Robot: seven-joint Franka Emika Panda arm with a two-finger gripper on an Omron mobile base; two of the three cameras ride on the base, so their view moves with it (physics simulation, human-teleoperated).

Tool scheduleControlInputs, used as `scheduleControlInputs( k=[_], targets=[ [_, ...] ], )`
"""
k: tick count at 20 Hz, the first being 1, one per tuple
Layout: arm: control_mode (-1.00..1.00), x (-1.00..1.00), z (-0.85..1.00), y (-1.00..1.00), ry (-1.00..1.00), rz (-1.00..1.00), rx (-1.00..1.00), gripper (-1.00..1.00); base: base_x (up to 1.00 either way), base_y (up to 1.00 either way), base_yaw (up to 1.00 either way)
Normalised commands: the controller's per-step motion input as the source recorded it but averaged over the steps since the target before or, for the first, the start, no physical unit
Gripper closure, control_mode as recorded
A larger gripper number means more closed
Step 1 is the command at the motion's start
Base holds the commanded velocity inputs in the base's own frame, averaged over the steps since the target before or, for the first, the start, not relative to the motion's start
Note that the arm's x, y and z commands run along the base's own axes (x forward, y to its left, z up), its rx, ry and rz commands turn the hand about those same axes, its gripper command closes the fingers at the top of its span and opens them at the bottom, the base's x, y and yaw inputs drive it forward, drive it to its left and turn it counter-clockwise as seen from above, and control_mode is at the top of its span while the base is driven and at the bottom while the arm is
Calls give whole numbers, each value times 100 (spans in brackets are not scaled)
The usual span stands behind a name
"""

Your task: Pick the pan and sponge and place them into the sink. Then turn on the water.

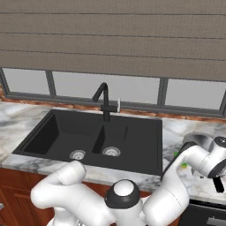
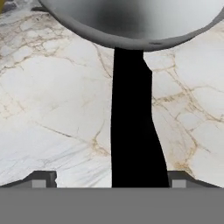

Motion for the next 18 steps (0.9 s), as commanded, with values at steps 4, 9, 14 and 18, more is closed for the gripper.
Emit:
scheduleControlInputs(
  k=[4,9,14,18],
  targets=[
    [-100,2,-18,-13,0,0,0,100,0,0,0],
    [-100,-4,0,2,0,1,0,100,0,0,0],
    [-100,-12,7,41,0,1,0,100,0,0,0],
    [-100,-10,25,71,0,4,-6,100,0,0,0]
  ],
)
